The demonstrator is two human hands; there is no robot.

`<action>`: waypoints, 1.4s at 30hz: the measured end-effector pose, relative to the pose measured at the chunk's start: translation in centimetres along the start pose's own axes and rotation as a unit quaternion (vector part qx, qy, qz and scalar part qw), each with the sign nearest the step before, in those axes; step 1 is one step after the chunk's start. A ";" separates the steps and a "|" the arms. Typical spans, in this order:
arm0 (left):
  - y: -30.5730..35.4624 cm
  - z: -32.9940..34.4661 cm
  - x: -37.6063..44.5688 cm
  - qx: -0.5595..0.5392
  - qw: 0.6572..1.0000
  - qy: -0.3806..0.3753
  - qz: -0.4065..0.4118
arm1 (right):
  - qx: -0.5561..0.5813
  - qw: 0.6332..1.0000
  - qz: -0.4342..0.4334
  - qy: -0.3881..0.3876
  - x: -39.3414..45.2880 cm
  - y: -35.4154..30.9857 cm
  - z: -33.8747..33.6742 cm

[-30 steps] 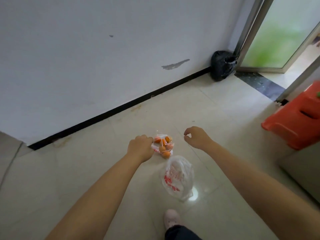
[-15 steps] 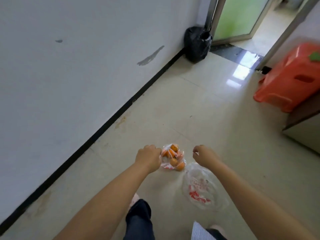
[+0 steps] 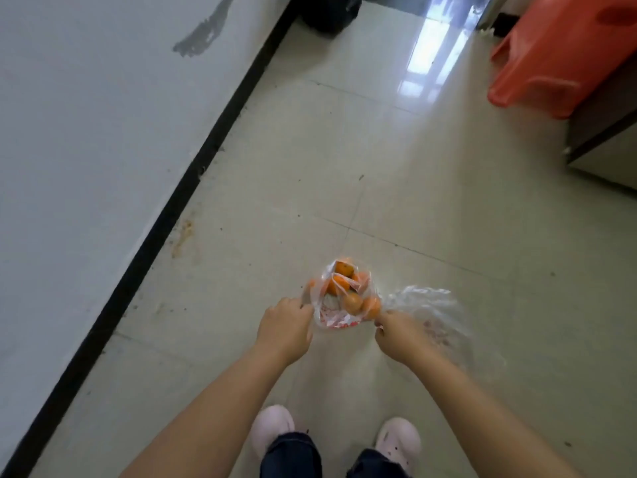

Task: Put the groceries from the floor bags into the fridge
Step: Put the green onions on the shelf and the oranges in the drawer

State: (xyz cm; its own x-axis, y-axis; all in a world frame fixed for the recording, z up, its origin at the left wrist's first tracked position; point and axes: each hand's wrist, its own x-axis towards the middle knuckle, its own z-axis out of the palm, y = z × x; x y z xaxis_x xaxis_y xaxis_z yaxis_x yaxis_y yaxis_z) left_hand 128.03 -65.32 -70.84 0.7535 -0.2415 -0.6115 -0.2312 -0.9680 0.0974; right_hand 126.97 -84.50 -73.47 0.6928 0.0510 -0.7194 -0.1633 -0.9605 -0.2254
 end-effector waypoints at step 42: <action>-5.6 27.7 32.9 0.114 0.949 0.294 -0.021 | -0.209 0.930 -0.225 0.201 29.6 11.5 23.1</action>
State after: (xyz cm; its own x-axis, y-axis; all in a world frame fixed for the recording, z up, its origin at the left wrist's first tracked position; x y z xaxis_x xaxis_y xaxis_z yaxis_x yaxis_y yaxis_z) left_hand 137.06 -65.99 -113.22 0.9624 -0.2649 -0.0609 -0.2708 -0.9537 -0.1311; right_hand 129.38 -87.69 -112.47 0.8447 0.4490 -0.2915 0.4372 -0.8928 -0.1084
